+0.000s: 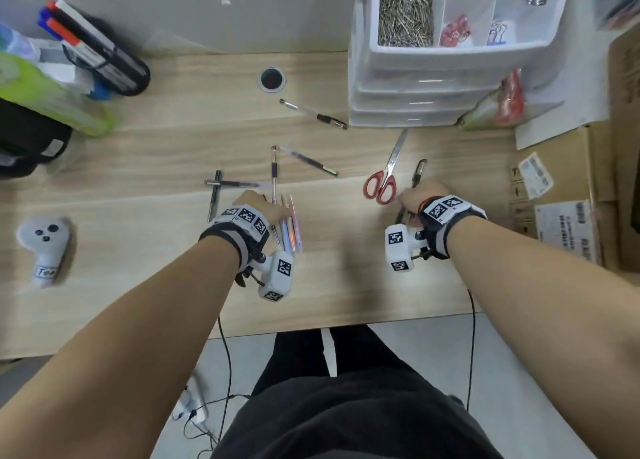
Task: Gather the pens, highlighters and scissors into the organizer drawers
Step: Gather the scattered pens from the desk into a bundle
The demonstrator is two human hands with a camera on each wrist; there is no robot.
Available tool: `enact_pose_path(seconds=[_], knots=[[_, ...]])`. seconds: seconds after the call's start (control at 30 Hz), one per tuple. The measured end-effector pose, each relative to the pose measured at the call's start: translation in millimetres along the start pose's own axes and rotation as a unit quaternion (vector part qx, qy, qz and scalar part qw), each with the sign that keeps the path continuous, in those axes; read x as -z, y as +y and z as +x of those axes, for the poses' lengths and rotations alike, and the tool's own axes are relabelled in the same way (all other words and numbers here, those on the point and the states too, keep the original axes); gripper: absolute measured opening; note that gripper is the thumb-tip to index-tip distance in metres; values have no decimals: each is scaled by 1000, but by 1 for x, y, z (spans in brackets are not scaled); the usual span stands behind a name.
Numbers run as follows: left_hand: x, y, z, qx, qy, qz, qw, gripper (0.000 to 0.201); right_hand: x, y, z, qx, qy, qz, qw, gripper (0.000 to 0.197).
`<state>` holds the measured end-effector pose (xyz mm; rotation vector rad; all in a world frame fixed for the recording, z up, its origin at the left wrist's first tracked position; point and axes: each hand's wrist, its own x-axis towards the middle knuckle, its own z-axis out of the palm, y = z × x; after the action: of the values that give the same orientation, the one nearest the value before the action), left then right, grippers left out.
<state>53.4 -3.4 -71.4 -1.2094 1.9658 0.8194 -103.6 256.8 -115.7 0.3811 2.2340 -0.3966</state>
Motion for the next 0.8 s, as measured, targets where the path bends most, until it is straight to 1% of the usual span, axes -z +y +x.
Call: enact_pose_path(seconds=[0.07,0.13,0.2,0.3,0.33,0.4,0.47,0.5,0.53,0.57,0.63,0.7,0.77,0.8], knots=[[-3,-2,3,0,0,0,1000,45,1,-6,-5,-4,26,-77,997,27],[-5,-1,4,-6,6,-1,1000,46,3,-6,-11,11,42,-112,993,26],[-4,-2,7,-9,11,8,1000,48,3,-3,-14,18,31,-127,991,21],[1,-3,10,-20,13,28,999,49,15,-6,-19,46,21,-132,990,8],[3,-3,11,-29,13,40,999,50,18,-8,-17,56,7,-117,991,10],[9,-1,11,-53,27,47,997,50,25,-17,-17,77,-16,-19,997,22],[12,2,9,-85,52,-11,995,41,29,-27,-24,106,-26,51,993,20],[13,5,8,-107,58,-60,991,38,28,-34,-31,131,-46,82,987,18],[12,8,7,-135,51,-107,984,40,26,-41,-38,158,-72,109,979,17],[12,13,4,-164,28,-151,974,43,23,-48,-45,189,-96,122,970,15],[10,26,-8,-211,-50,-201,955,46,15,-62,-59,245,-128,124,953,13],[8,39,-23,-250,-126,-188,941,49,5,-77,-72,280,-145,124,941,14],[3,46,-34,-277,-189,-157,929,47,-5,-90,-83,286,-169,170,928,13],[-1,47,-36,-281,-222,-160,920,43,-9,-96,-88,286,-185,206,918,12]])
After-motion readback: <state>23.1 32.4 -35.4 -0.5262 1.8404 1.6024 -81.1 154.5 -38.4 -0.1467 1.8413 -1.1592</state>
